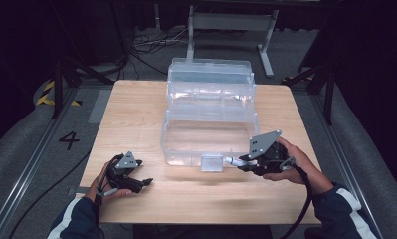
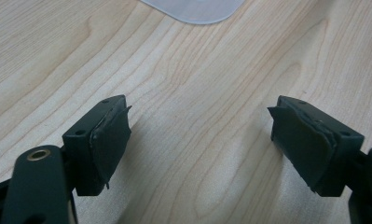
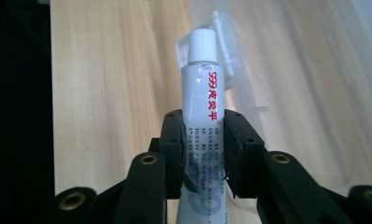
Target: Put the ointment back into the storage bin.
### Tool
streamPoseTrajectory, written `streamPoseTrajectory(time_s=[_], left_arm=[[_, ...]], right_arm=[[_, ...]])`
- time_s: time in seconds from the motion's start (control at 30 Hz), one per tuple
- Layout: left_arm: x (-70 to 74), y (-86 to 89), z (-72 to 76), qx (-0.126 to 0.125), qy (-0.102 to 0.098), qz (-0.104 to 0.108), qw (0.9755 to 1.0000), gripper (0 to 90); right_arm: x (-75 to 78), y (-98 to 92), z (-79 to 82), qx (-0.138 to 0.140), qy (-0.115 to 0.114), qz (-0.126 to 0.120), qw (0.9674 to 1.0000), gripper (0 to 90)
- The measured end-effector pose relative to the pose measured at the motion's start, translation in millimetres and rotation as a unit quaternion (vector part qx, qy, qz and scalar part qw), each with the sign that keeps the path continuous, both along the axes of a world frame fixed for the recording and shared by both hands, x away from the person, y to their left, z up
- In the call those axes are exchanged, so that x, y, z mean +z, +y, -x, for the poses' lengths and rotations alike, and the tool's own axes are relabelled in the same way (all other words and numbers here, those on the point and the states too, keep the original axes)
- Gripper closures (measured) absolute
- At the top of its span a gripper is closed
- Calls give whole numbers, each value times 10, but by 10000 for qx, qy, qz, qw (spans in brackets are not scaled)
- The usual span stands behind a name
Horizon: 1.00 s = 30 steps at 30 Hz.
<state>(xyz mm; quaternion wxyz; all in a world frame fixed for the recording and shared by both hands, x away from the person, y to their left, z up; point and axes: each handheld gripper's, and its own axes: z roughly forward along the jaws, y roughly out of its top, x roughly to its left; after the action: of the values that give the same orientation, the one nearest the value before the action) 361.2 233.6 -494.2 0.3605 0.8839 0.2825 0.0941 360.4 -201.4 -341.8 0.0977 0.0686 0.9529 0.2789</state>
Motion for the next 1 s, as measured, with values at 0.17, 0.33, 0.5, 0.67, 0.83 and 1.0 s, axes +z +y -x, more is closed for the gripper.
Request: streamPoseTrajectory(time_s=[0.17,0.33,0.5,0.67,0.83,1.0], left_arm=[[0,-1,-2,-4,-3,0,10000,194],[1,-2,-7,-18,-1,-18,10000,190],[1,-3,-7,-18,-1,-20,10000,188],[1,-6,-2,12,-6,-21,10000,188],[1,-6,-2,12,-5,-24,10000,188],[1,-6,-2,13,-6,-23,10000,188]], right_arm=[[130,-31,-67,-124,-119,13,9999,711],[266,-15,-125,-170,-271,55,9995,711],[379,5,-212,-208,-348,89,9991,711],[432,30,-304,-266,-404,85,9988,711],[438,111,-414,-319,-388,197,9985,711],[395,205,-561,-310,-354,354,9983,711]])
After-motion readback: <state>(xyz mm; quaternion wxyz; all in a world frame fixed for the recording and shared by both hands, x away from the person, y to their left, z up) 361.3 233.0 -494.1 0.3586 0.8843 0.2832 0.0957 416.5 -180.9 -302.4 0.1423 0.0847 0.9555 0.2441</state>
